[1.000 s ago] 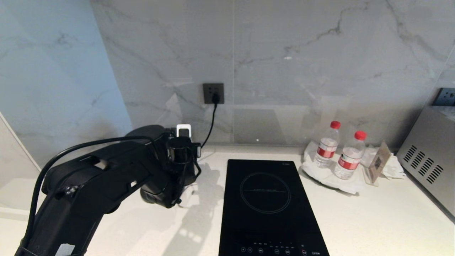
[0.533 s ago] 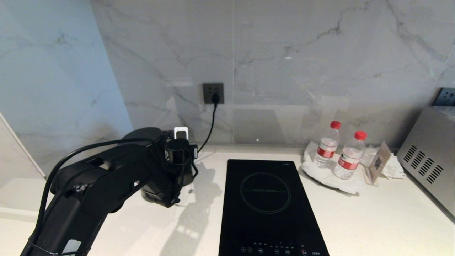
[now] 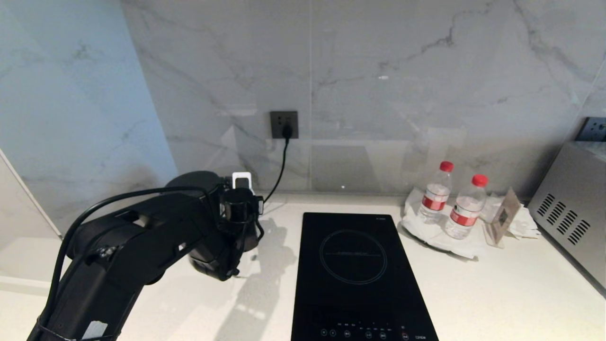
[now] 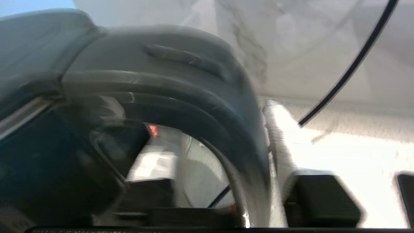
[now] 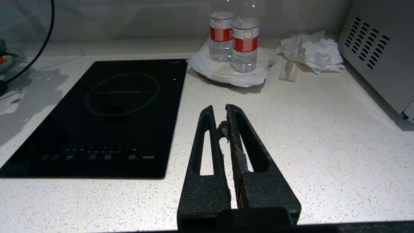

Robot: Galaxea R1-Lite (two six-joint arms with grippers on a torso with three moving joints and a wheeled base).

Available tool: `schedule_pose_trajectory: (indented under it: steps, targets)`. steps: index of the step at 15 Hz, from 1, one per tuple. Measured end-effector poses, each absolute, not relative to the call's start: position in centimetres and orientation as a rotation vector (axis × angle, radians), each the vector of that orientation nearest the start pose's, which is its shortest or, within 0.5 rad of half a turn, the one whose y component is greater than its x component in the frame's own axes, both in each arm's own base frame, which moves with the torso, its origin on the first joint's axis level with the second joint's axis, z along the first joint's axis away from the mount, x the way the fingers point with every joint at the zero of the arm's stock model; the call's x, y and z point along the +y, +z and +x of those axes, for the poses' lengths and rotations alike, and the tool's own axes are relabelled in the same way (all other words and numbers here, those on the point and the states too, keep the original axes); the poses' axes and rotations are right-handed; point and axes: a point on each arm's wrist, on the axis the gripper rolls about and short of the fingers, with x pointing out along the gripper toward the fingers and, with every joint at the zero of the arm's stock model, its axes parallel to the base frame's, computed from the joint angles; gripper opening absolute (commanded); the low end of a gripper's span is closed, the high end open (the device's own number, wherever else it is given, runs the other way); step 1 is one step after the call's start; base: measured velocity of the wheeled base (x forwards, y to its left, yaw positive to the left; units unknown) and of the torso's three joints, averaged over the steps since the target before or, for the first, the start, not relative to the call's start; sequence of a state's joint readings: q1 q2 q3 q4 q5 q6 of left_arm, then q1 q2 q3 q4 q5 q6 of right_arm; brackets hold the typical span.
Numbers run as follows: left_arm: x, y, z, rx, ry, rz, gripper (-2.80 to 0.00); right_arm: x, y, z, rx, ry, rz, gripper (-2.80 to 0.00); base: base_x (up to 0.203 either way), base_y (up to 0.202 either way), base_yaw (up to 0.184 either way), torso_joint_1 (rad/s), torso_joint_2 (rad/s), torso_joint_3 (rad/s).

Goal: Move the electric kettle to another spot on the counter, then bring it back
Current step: Place it on the power base

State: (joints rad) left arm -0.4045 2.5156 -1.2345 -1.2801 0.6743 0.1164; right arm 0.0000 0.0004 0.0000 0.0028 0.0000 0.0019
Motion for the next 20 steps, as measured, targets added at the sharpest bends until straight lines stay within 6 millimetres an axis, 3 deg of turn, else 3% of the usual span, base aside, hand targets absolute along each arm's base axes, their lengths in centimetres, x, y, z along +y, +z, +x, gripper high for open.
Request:
schedule_pose_trajectory:
  steps: [13, 20]
  targets:
    - [-15.8, 1.6, 39.4, 0.050, 0.237, 0.137, 0.00, 0.0, 7.5, -2.3, 0.004, 0.000, 0.003, -2.80, 0.000, 0.000, 0.000, 0.000, 0.00, 0.000]
    - [-18.8, 1.0, 37.4, 0.058, 0.160, 0.147, 0.00, 0.0, 7.5, -2.3, 0.003, 0.000, 0.003, -2.80, 0.000, 0.000, 0.000, 0.000, 0.00, 0.000]
